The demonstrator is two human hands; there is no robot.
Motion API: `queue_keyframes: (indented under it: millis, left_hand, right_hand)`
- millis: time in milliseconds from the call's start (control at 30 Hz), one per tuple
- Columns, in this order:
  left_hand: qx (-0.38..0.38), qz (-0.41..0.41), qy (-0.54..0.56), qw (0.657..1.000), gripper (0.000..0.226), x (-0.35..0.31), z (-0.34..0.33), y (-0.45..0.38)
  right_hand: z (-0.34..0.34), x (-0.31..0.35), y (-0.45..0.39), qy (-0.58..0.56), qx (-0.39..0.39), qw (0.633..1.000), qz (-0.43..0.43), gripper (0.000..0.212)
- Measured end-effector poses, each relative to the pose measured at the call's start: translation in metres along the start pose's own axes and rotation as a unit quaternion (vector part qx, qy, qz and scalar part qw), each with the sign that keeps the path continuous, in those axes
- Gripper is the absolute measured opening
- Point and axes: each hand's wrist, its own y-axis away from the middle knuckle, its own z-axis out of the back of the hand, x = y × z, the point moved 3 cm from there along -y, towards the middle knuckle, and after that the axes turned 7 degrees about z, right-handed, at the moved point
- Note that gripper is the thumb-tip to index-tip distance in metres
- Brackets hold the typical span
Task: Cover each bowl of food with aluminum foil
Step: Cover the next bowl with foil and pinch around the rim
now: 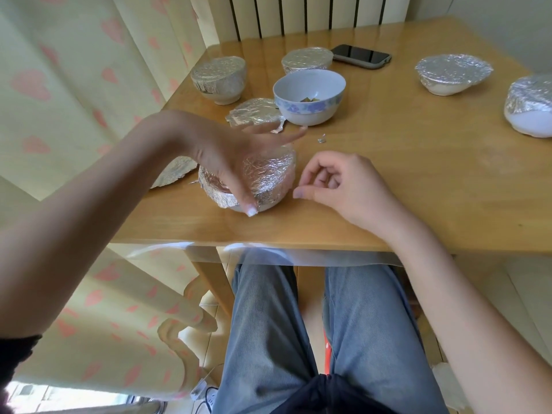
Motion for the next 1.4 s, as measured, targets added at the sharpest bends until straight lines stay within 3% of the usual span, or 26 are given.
queue_keyframes:
  millis: [100, 167, 233, 300, 433, 600, 767, 867, 933, 1033, 1100, 1233, 1400]
  left_hand:
    - [-0.122, -0.02, 0.11, 0.986, 0.109, 0.01, 0.004, 0.001]
    - [-0.251, -0.003, 0.216, 0.944, 0.09, 0.016, 0.004, -0.001]
    - [-0.353, 0.013, 0.302, 0.885, 0.074, 0.022, -0.004, -0.002]
    - [-0.411, 0.014, 0.389, 0.824, 0.065, 0.027, -0.015, 0.0]
    - [-0.451, 0.025, 0.545, 0.706, 0.058, 0.034, -0.049, 0.0]
    - [-0.477, 0.054, 0.602, 0.638, 0.057, 0.016, -0.067, -0.007]
    - [-0.475, 0.073, 0.638, 0.602, 0.059, 0.02, -0.069, -0.009]
    - [-0.455, 0.065, 0.659, 0.596, 0.058, 0.018, -0.068, -0.008]
    - [-0.412, 0.034, 0.691, 0.593, 0.064, 0.018, -0.067, -0.009]
    - [-0.414, 0.026, 0.717, 0.56, 0.068, 0.031, -0.068, -0.005]
    - [-0.412, 0.017, 0.722, 0.556, 0.07, 0.031, -0.068, -0.006]
    - [-0.395, -0.003, 0.715, 0.576, 0.07, 0.02, -0.068, -0.012]
    - [-0.396, 0.003, 0.733, 0.553, 0.065, 0.017, -0.07, -0.012]
  right_hand:
    - [0.01, -0.012, -0.002, -0.015, -0.102, 0.994, -0.029, 0.006]
    - [0.008, -0.013, -0.01, -0.044, -0.196, 0.979, -0.034, 0.01]
    - [-0.002, -0.008, -0.025, -0.069, -0.235, 0.969, -0.034, 0.021]
    - [-0.015, 0.003, -0.045, -0.105, -0.199, 0.973, -0.06, 0.028]
    - [-0.031, 0.019, -0.073, -0.134, -0.089, 0.981, -0.107, 0.038]
    - [-0.048, 0.017, -0.074, -0.132, -0.08, 0.979, -0.13, 0.052]
    - [-0.05, 0.024, -0.074, -0.135, -0.09, 0.975, -0.15, 0.035]
    - [-0.047, 0.02, -0.074, -0.173, -0.077, 0.968, -0.164, 0.065]
    - [-0.042, 0.016, -0.069, -0.241, -0.08, 0.949, -0.187, 0.074]
    - [-0.04, 0.009, -0.056, -0.279, -0.172, 0.923, -0.201, 0.054]
    - [-0.048, 0.009, -0.049, -0.272, -0.222, 0.912, -0.214, 0.05]
    - [-0.063, 0.015, -0.043, -0.309, -0.239, 0.887, -0.245, 0.048]
    - [-0.068, 0.006, -0.037, -0.407, -0.259, 0.822, -0.302, 0.052]
